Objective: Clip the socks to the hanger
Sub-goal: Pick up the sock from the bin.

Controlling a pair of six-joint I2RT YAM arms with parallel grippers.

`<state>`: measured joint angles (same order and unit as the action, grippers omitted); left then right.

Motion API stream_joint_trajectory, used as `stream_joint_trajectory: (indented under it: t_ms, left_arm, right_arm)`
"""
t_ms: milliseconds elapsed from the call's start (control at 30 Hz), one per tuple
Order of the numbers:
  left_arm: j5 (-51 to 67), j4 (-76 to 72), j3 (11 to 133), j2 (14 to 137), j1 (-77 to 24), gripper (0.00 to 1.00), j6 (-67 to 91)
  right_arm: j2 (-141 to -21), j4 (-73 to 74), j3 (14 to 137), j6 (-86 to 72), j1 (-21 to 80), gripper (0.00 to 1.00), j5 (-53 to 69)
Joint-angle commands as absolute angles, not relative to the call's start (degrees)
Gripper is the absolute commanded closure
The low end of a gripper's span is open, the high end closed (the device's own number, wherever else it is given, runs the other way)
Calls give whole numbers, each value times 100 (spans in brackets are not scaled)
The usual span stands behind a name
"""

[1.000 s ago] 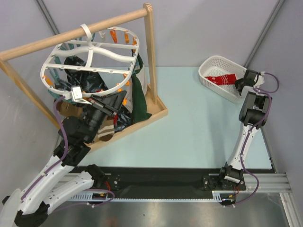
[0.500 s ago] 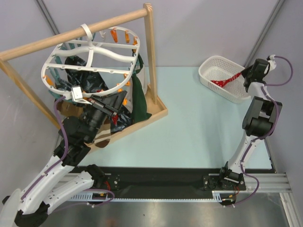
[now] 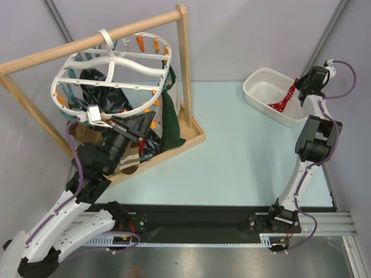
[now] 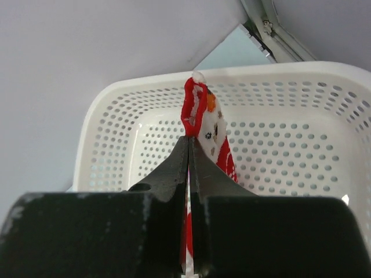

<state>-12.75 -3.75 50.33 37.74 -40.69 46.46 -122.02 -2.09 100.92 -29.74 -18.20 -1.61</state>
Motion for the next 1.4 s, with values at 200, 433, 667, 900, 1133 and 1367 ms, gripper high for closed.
stream_joint_trajectory:
  t_ms: [200, 433, 667, 900, 1133, 1367]
  left_arm:
    - [-932, 140, 5001, 3929, -4052, 100, 4799]
    - [-932, 79, 4983, 3946, -4060, 100, 4755]
    - [-896, 53, 4957, 3946, -4052, 100, 4737]
    - [-853, 26, 4966, 4017, -4052, 100, 4764]
    - [-888, 35, 4948, 3990, -4052, 100, 4737]
    - [-853, 26, 4913, 3955, -4052, 100, 4773]
  right_arm:
    - [-13403, -185, 10775, -2821, -1854, 100, -579]
    - [-13588, -228, 10697, -2804, -1951, 89, -598]
    - [-13535, -325, 10670, -2075, -2021, 60, -405]
    - [-13711, -615, 10714, -1898, -2074, 53, 263]
    - [-13615, -1247, 10293, -2065, -2083, 53, 703]
    - [-13904, -968, 10651, -1987, -2109, 51, 589]
